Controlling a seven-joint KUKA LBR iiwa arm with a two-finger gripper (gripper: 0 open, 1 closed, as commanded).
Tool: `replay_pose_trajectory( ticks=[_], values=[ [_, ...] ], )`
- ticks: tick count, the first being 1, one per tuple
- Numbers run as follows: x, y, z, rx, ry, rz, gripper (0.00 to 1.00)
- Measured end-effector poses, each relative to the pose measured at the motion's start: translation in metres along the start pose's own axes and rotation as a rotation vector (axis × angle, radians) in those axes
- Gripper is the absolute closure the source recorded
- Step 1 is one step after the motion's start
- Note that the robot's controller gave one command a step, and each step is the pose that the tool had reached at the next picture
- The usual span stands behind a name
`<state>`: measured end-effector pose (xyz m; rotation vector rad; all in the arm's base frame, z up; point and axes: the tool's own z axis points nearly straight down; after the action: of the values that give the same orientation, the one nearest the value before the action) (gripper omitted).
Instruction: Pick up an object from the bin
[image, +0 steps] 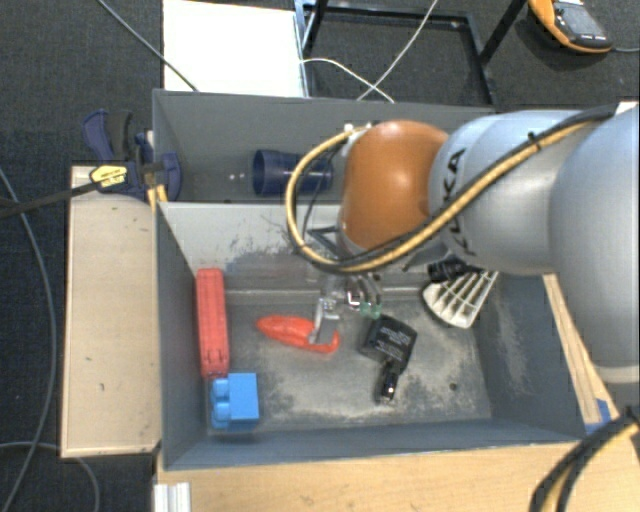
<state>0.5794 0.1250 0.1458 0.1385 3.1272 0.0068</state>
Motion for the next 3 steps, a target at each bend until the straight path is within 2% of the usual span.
replay_pose_trajectory(
  ticks=[1,2,3],
  values=[
    [0.011,-0.003,0.045,0.006,0.012,0.271,0.00],
    [0.009,-0.010,0.076,0.000,-0.003,0.057,0.00],
    [0.004,-0.005,0.075,0.003,0.005,0.312,1.00]
  ],
)
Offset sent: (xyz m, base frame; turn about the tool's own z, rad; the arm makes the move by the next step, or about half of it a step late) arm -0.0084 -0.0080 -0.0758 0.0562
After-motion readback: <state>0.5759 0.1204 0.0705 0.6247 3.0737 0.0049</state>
